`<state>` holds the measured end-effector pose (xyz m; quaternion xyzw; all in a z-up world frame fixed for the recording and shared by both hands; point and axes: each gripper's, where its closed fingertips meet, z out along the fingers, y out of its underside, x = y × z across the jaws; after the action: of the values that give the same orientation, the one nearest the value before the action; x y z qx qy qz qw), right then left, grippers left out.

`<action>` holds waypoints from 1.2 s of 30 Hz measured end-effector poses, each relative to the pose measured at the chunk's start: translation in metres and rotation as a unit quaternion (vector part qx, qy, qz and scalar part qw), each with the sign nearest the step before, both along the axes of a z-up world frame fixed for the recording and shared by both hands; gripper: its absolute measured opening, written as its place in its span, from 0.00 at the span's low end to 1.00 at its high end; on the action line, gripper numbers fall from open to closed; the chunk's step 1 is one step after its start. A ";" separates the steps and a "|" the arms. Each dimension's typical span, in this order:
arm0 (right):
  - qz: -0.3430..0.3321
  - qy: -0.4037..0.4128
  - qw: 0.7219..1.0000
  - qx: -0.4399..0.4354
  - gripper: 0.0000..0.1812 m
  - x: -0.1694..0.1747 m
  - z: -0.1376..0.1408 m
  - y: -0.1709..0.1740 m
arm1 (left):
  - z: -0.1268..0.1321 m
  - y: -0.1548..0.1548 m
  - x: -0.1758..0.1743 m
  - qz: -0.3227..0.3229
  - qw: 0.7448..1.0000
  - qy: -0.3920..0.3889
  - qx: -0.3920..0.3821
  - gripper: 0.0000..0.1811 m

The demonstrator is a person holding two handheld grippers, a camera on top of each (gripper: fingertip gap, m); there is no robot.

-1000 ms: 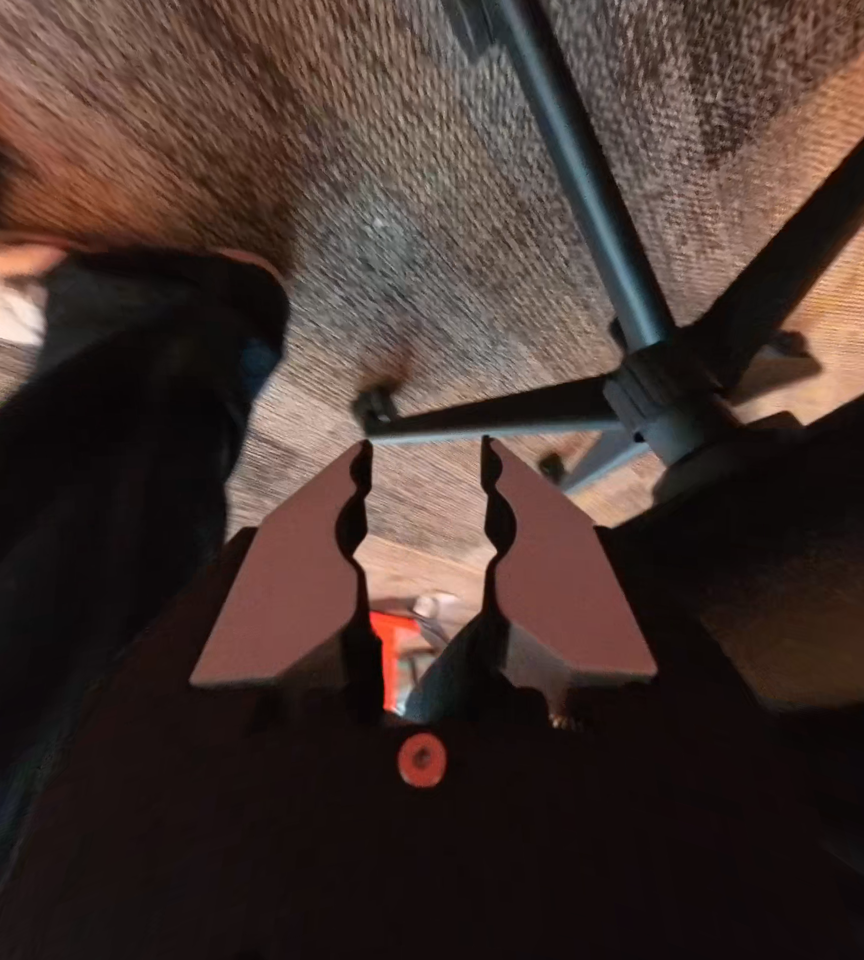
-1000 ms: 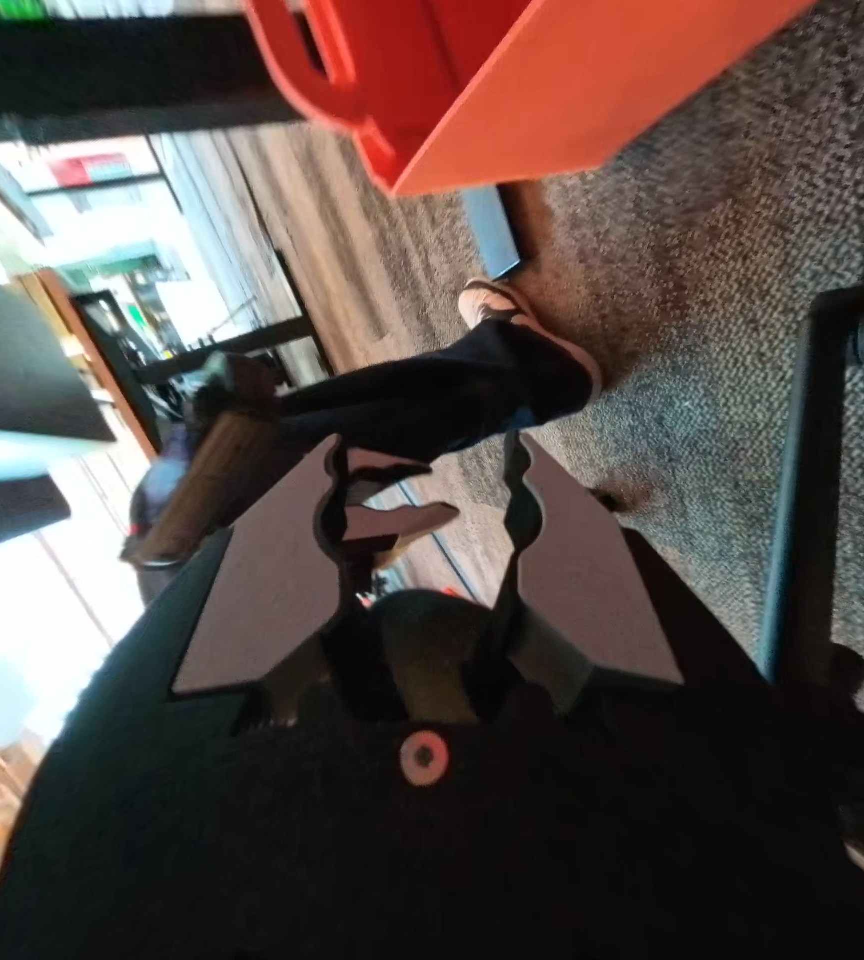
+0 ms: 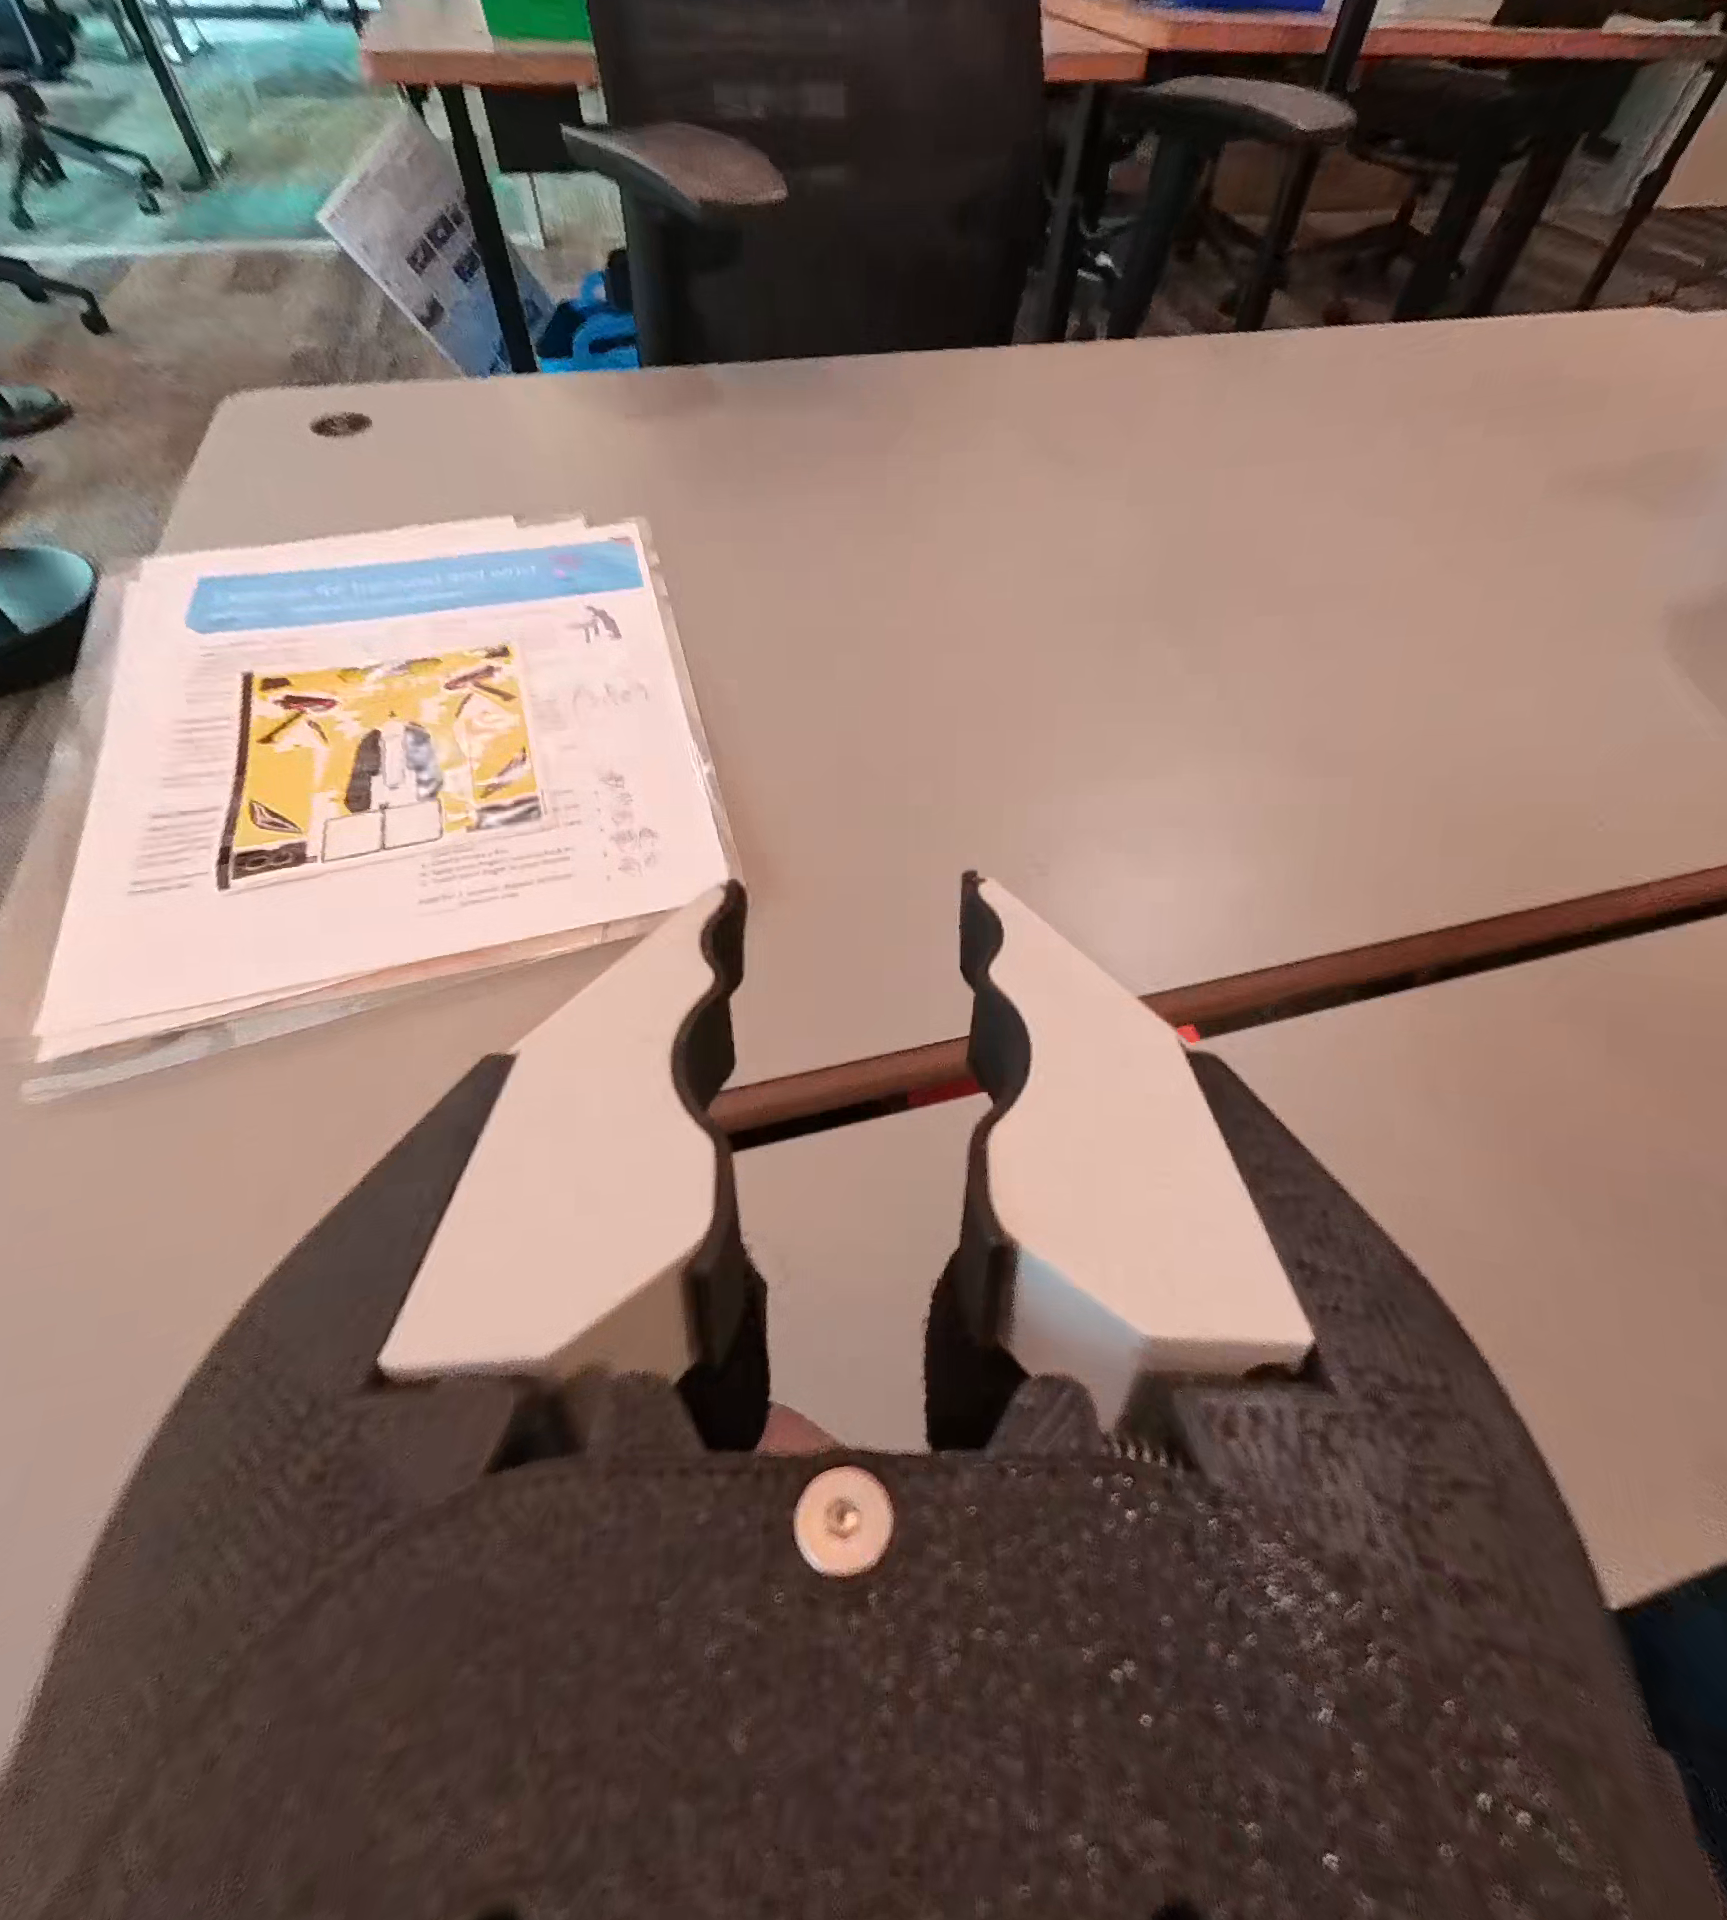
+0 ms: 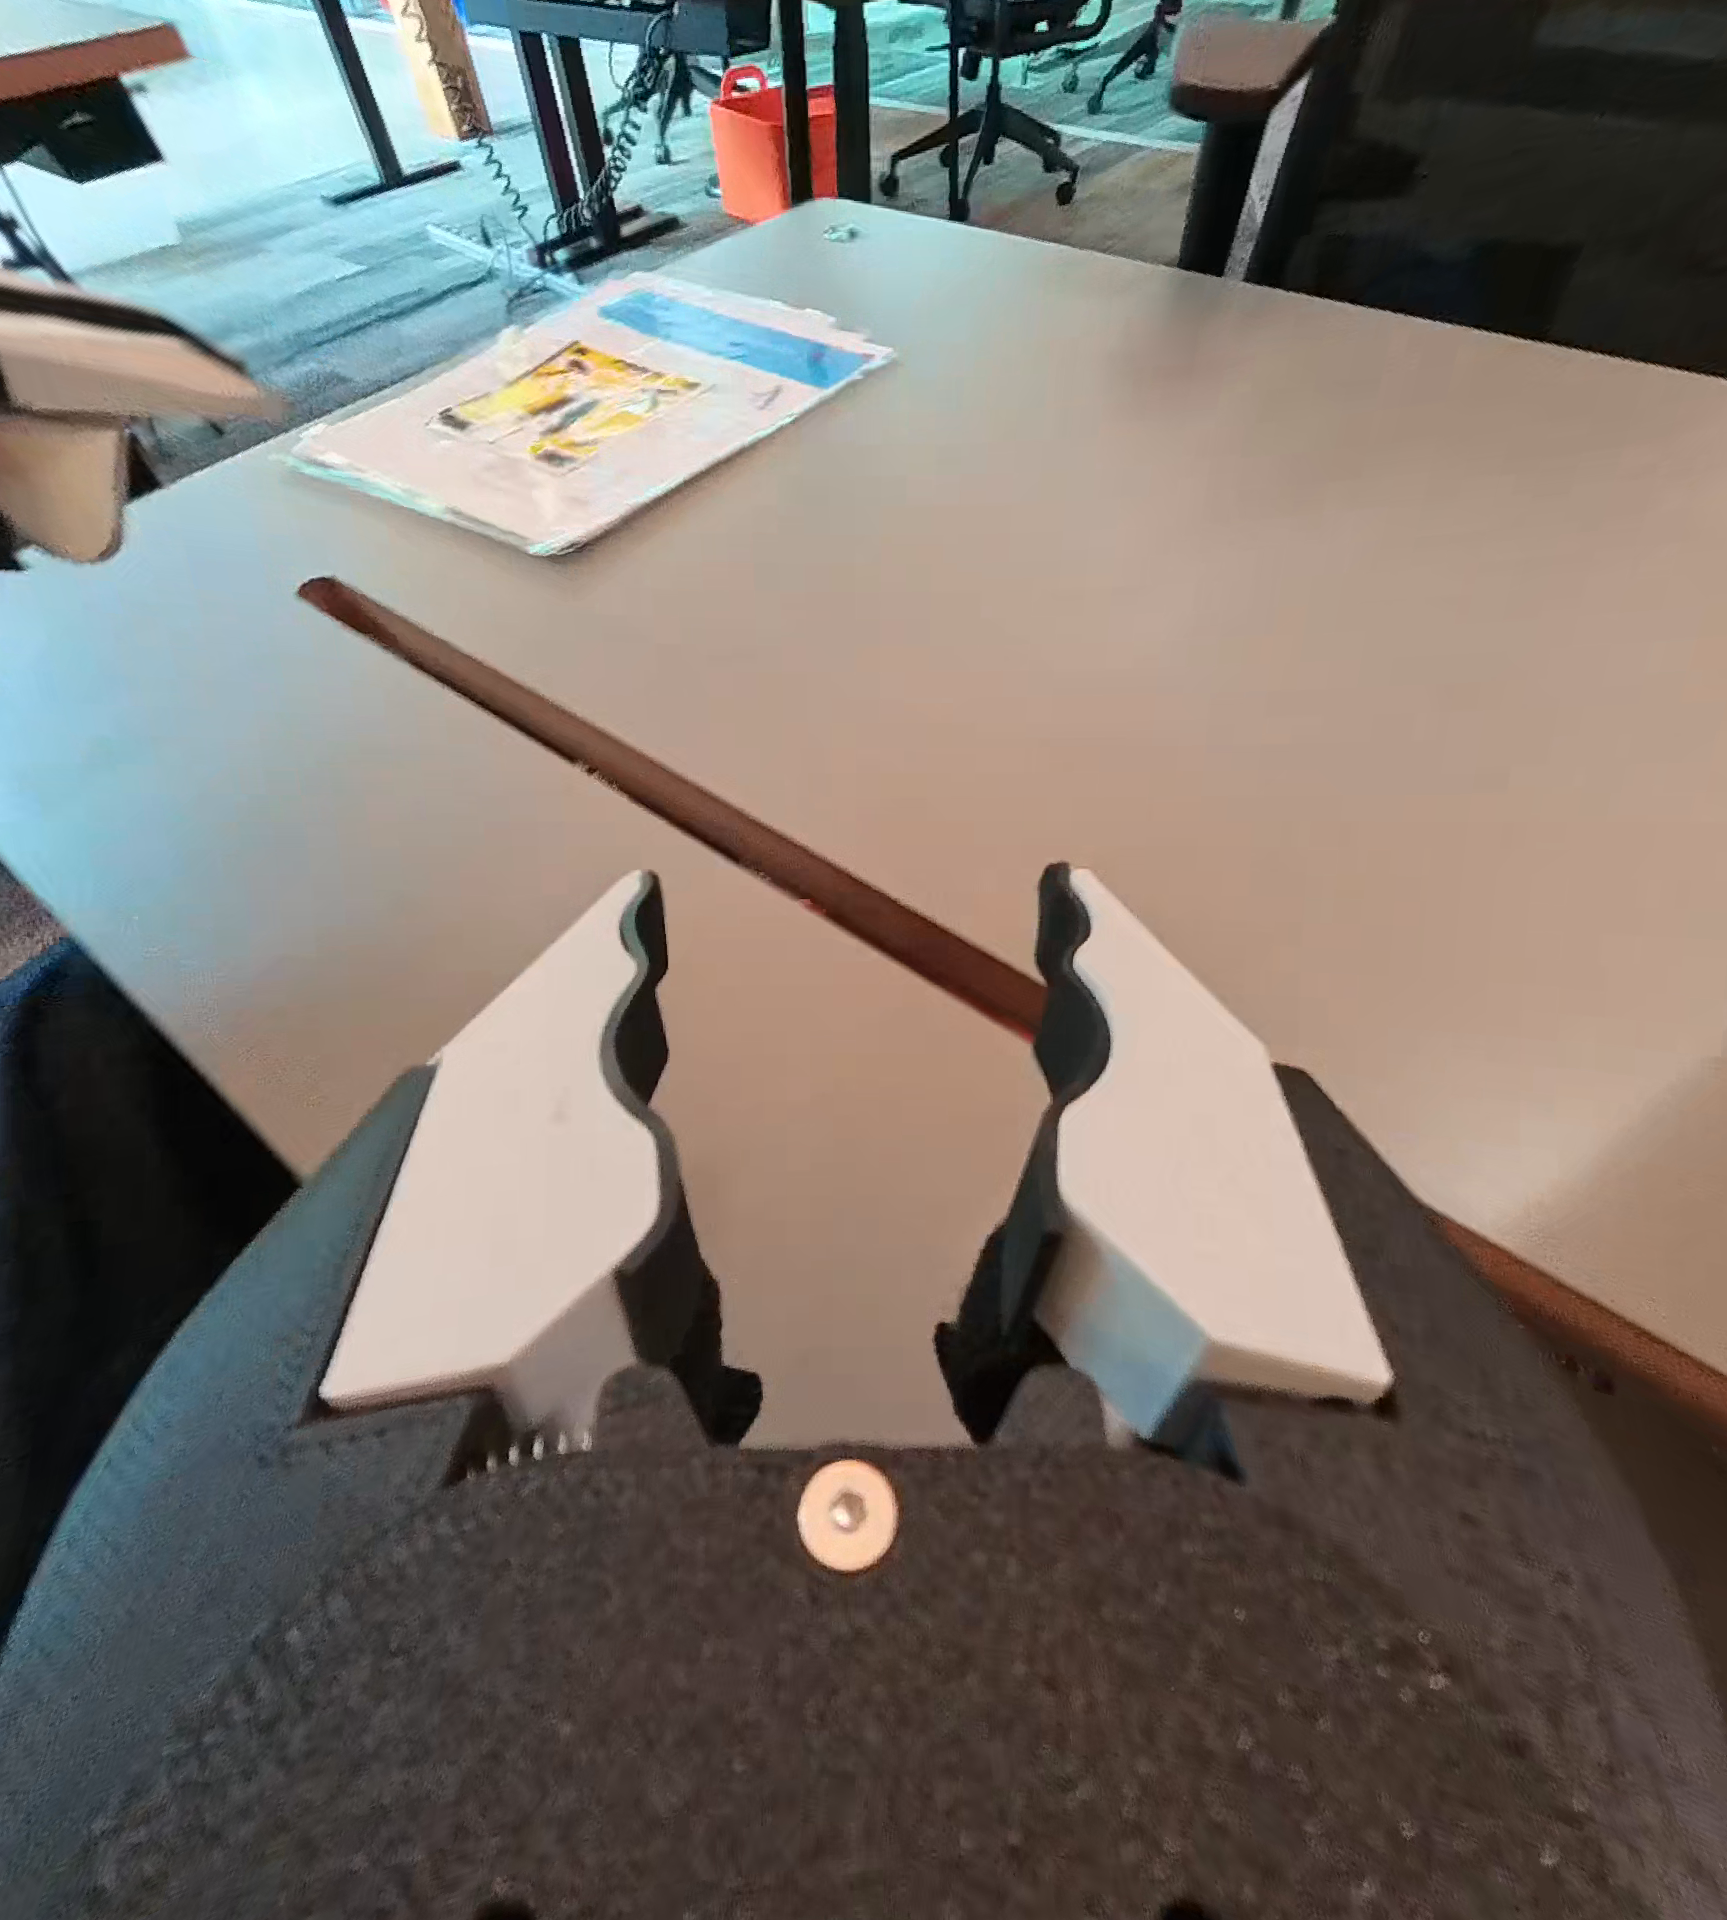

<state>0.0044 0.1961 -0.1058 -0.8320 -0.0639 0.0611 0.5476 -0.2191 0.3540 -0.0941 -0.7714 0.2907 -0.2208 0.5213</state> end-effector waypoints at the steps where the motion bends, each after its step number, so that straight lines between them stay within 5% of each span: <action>1: -0.002 0.007 1.000 0.002 0.39 0.005 -0.002 0.006 | -0.004 0.002 -0.001 -0.004 1.000 0.006 -0.008 0.23; 12: 0.026 0.004 0.999 -0.021 0.37 0.000 -0.032 0.003 | -0.042 0.006 -0.053 -0.029 0.992 0.024 -0.117 0.23; 16: 0.015 0.045 0.999 0.007 0.35 -0.005 -0.029 -0.006 | -0.045 0.050 -0.058 -0.035 0.988 0.047 -0.142 0.34; 20: 0.027 0.047 0.998 0.011 0.34 -0.013 -0.028 -0.009 | -0.055 0.131 -0.065 -0.016 0.982 0.079 -0.173 0.48; 24: 0.036 0.035 0.999 0.007 0.33 -0.018 -0.032 -0.013 | -0.080 0.191 -0.069 0.012 0.967 0.131 -0.220 0.49; 36: 0.063 0.051 0.997 0.003 0.30 -0.026 -0.039 -0.005 | -0.110 0.218 -0.076 0.084 0.953 0.184 -0.225 0.43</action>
<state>-0.0217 0.1910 -0.1451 -0.8203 -0.0884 0.1382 0.5480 -0.2951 0.5723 -0.2043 -0.9173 0.2588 -0.0904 0.2887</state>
